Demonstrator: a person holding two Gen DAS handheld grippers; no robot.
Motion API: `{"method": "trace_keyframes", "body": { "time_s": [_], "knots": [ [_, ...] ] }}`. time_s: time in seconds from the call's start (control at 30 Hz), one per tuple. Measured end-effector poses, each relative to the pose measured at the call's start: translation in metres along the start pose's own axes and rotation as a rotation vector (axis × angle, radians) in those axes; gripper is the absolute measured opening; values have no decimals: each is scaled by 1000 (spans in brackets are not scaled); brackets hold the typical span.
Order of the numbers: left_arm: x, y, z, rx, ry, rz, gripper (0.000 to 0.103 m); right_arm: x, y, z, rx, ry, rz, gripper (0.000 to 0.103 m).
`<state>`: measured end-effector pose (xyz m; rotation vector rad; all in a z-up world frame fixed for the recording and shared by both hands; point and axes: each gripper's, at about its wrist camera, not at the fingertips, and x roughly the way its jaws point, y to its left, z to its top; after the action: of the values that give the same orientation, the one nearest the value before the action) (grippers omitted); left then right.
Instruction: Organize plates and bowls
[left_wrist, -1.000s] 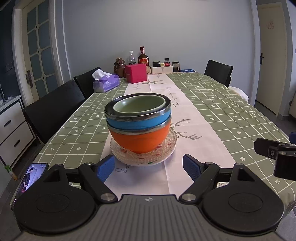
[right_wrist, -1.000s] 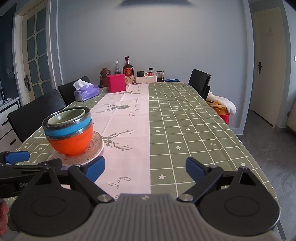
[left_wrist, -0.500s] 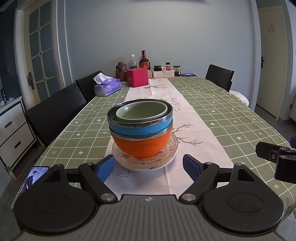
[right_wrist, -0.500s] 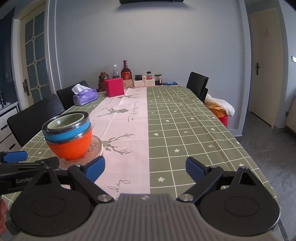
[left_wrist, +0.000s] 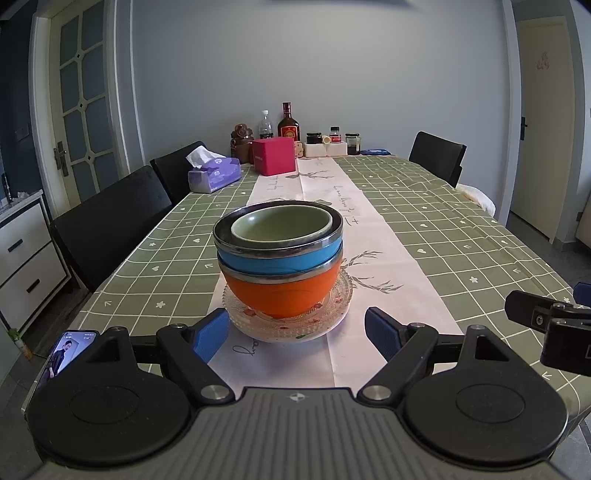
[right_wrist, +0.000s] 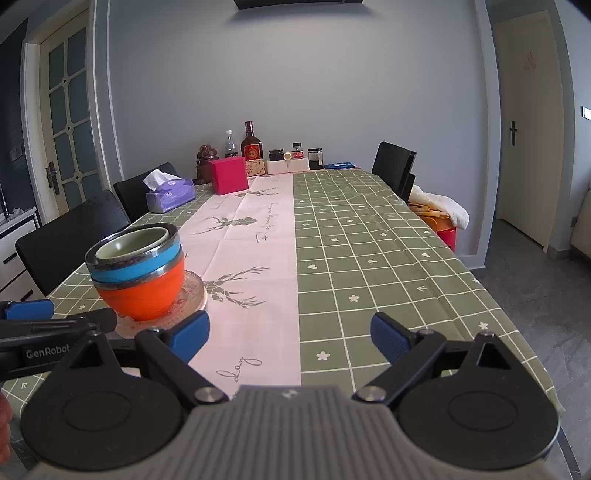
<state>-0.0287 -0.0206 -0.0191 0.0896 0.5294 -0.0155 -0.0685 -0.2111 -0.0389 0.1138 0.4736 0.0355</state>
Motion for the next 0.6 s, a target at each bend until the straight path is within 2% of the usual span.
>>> {"method": "trace_keyframes", "body": {
  "time_s": [0.6],
  "knots": [
    [-3,-2,1,16,-12,1,97,0,-2,1,9,1,13,93]
  ]
}}
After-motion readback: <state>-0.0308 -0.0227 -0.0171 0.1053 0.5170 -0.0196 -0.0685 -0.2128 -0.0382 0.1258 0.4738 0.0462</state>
